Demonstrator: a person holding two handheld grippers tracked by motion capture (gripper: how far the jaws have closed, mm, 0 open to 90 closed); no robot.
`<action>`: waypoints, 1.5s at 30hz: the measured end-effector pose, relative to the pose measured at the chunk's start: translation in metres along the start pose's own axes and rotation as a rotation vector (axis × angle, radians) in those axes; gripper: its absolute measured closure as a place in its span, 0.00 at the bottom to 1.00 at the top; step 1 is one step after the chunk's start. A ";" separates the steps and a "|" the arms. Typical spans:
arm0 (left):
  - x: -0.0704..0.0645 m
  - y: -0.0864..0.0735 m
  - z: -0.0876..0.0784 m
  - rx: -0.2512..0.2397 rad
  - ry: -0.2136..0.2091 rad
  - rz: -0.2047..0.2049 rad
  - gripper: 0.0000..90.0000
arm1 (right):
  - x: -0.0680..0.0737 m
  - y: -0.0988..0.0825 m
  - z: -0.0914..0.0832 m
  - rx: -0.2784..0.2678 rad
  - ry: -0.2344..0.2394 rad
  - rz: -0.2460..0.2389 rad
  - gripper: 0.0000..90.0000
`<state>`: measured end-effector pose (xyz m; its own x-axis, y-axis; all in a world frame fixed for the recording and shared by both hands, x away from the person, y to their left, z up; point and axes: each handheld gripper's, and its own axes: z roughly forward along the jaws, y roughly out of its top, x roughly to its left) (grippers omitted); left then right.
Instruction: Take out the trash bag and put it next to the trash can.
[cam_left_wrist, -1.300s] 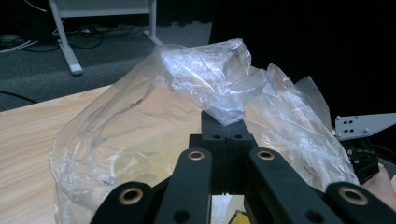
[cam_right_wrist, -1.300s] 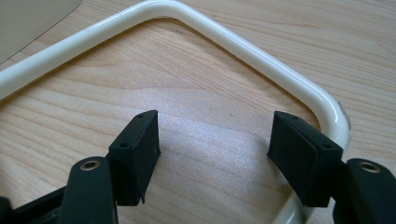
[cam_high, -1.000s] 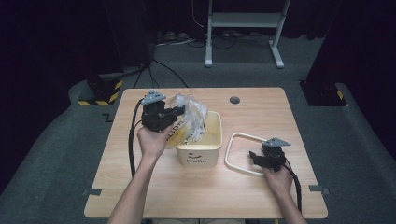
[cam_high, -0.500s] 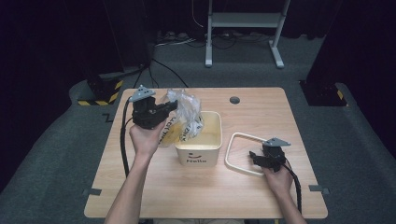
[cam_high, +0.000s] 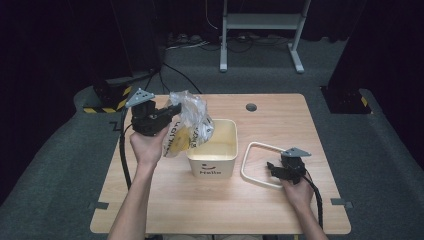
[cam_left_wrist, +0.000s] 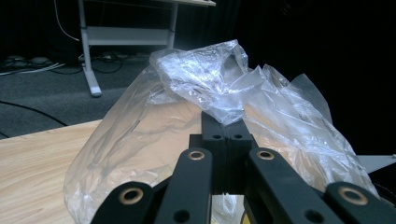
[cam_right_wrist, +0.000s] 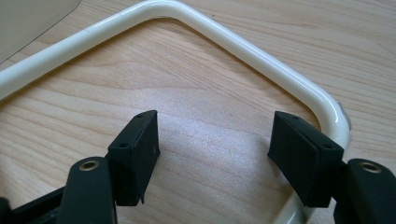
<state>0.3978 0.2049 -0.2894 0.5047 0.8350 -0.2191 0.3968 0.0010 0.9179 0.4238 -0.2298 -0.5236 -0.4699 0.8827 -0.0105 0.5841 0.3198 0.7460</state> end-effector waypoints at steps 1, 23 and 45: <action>0.000 0.000 -0.001 -0.002 0.000 -0.005 1.00 | 0.000 0.000 0.000 0.000 0.000 -0.001 0.37; 0.010 0.006 -0.018 -0.035 0.027 -0.020 1.00 | 0.000 0.000 0.000 0.000 0.000 -0.001 0.37; 0.028 0.004 -0.044 -0.073 0.069 -0.049 1.00 | 0.000 0.000 0.000 0.000 0.000 -0.001 0.37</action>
<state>0.3797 0.2527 -0.2776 0.4307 0.8691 -0.2431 0.3613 0.0808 0.9289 0.4239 -0.2298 -0.5236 -0.4702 0.8825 -0.0114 0.5837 0.3206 0.7460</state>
